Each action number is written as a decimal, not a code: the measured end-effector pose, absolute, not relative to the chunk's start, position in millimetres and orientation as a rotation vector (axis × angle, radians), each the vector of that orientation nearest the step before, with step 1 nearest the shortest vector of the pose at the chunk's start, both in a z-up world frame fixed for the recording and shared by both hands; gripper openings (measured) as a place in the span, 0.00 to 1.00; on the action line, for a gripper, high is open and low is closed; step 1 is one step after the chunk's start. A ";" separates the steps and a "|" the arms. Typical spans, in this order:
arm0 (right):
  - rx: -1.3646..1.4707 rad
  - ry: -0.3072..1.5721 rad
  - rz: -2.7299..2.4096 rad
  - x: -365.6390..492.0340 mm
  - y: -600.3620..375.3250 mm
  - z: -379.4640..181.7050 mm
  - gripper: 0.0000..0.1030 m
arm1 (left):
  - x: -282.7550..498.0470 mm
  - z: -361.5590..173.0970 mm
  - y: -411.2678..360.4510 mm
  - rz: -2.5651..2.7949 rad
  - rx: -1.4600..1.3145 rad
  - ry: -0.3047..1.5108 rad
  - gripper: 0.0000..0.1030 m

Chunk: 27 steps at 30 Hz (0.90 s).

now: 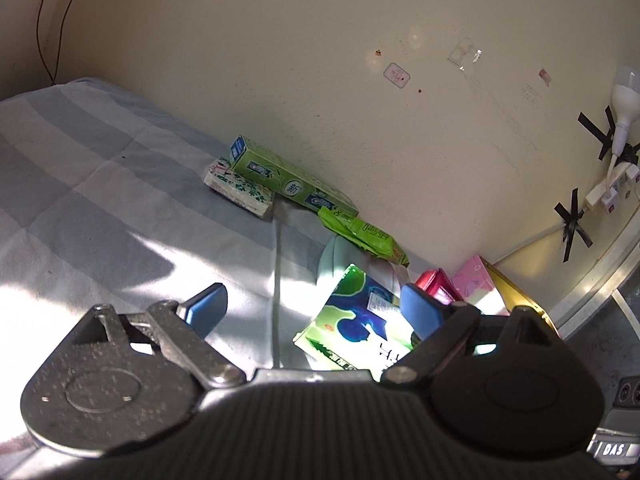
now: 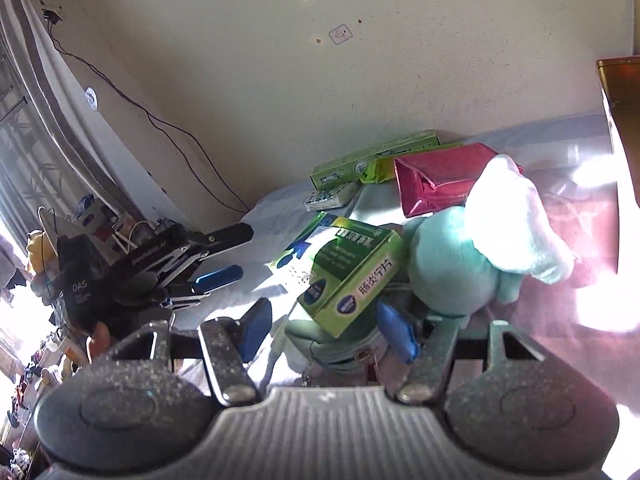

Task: Organize objects
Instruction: 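Move the right gripper over to the green toothpaste box, then grasp the green toothpaste box with the right gripper and lift it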

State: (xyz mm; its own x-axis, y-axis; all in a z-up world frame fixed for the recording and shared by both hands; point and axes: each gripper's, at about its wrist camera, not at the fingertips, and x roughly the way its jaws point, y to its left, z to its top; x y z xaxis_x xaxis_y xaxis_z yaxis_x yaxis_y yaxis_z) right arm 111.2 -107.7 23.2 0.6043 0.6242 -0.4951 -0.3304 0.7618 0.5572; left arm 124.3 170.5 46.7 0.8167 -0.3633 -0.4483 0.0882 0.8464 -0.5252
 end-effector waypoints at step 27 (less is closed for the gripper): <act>0.484 0.697 0.592 109.0 -116.3 18.9 0.56 | 92.4 72.1 159.8 -0.299 -0.478 0.501 0.89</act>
State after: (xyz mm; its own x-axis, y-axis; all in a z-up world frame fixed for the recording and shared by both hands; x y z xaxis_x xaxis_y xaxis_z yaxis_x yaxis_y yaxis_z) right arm 109.0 -116.3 18.9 0.6174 0.6465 -0.4482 -0.3378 0.7324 0.5912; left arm 92.4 159.8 72.1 0.8378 -0.3854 -0.3867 0.1569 0.8484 -0.5055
